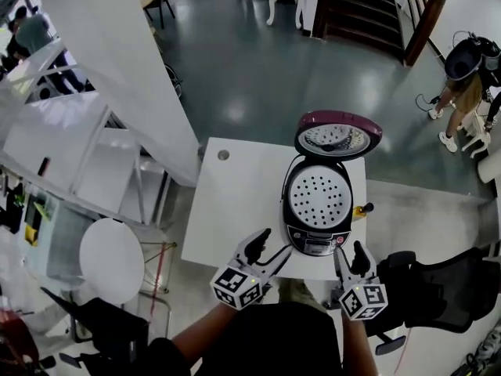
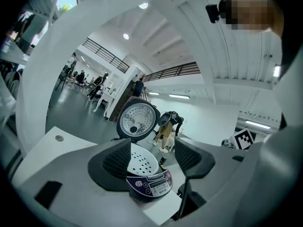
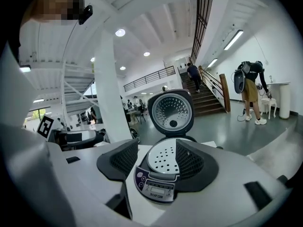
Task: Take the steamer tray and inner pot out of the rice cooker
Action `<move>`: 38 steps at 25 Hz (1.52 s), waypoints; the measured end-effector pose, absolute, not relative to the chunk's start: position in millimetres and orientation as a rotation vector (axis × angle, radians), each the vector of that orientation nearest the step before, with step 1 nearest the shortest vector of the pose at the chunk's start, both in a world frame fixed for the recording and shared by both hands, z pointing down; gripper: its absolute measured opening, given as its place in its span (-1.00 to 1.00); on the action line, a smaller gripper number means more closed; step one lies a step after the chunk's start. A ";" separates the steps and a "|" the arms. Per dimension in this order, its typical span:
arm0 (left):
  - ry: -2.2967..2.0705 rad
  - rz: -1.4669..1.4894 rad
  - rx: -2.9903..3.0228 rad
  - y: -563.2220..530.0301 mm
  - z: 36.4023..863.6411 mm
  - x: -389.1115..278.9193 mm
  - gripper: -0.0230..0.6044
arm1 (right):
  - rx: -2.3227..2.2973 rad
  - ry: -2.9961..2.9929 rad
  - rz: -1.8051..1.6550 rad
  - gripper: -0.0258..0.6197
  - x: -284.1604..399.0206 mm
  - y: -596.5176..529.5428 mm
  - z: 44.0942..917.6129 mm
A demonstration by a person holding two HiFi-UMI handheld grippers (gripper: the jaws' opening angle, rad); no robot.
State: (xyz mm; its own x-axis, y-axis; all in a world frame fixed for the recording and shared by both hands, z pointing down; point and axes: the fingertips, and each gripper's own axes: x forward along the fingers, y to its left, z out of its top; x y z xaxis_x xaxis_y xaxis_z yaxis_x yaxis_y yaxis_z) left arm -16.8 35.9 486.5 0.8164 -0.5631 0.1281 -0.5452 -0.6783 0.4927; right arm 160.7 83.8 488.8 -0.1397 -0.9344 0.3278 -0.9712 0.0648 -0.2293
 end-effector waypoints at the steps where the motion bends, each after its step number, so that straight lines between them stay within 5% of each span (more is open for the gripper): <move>1: -0.833 -0.040 2.469 31.1 488.3 -13.0 -0.08 | 1.999 -2.221 0.589 -0.23 166.4 78.1 488.6; 20: -1.007 0.204 2.277 -64.3 576.9 55.2 -0.08 | 1.741 -2.333 0.695 -0.23 251.0 -34.2 550.0; 38: -0.983 0.513 2.260 -115.8 656.2 78.9 -0.08 | 1.665 -2.067 0.808 -0.25 261.1 -79.8 632.0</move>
